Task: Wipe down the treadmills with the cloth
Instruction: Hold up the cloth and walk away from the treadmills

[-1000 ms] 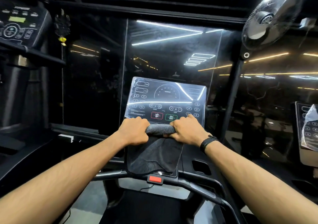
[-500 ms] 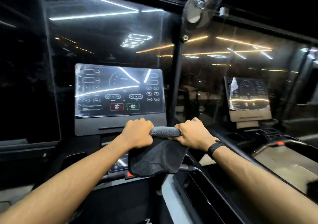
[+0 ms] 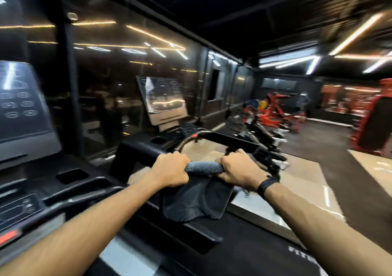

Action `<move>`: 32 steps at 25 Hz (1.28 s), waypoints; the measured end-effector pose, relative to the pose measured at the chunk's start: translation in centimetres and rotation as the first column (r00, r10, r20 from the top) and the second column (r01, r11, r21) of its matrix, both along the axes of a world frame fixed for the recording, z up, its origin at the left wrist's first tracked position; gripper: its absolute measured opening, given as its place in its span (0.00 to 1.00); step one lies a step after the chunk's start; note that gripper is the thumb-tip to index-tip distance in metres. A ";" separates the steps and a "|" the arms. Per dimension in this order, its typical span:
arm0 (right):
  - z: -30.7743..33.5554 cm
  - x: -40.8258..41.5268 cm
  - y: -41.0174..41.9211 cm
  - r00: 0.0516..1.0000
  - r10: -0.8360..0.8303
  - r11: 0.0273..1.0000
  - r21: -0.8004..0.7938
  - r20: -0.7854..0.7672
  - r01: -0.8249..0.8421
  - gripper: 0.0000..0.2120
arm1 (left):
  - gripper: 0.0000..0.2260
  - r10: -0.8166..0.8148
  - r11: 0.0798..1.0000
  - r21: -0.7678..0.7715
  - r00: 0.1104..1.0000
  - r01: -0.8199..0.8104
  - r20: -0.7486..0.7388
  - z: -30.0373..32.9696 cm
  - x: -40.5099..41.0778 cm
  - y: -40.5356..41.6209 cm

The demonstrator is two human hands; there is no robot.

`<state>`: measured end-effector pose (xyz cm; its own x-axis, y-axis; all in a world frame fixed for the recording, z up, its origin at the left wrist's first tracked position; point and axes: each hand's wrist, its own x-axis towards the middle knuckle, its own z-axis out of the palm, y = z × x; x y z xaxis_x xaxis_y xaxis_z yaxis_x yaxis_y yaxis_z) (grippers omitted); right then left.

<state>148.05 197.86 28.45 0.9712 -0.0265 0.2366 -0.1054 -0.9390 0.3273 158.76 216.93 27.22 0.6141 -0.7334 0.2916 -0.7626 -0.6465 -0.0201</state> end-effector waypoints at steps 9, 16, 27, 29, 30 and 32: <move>-0.6 -36.7 -14.1 0.903 -0.430 0.892 0.160 0.017 0.422 0.17 | 0.13 -0.539 0.842 0.026 0.842 0.539 0.010 -0.8 -27.4 -23.0; -2.1 -64.1 -16.0 0.644 -0.765 0.635 0.198 0.021 0.747 0.19 | 0.05 -0.866 0.497 0.046 0.498 0.867 -0.029 -1.5 -51.9 -33.2; -8.4 -88.5 -18.8 0.290 -0.957 0.283 0.233 0.007 0.930 0.16 | 0.04 -0.989 0.118 0.128 0.128 0.985 -0.071 -5.9 -77.2 -45.6; -8.1 -92.9 -21.0 0.229 -0.973 0.226 0.230 0.014 0.946 0.13 | 0.04 -0.996 0.064 0.080 0.069 0.995 -0.064 -5.8 -82.1 -49.0; -7.9 -94.8 -22.1 0.198 -0.980 0.194 0.226 0.004 0.955 0.13 | 0.05 -0.997 0.042 0.068 0.047 0.997 -0.065 -6.0 -84.3 -50.7; -8.3 -98.8 -24.2 0.138 -0.990 0.136 0.202 0.007 0.970 0.14 | 0.08 -0.997 0.003 0.056 0.007 0.998 -0.072 -7.1 -88.7 -54.2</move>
<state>49.23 173.63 20.12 0.0607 -0.9707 0.2327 -0.9910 -0.0307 0.1306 70.01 162.74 20.14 -0.7441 -0.6357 0.2055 -0.6498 0.7601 -0.0016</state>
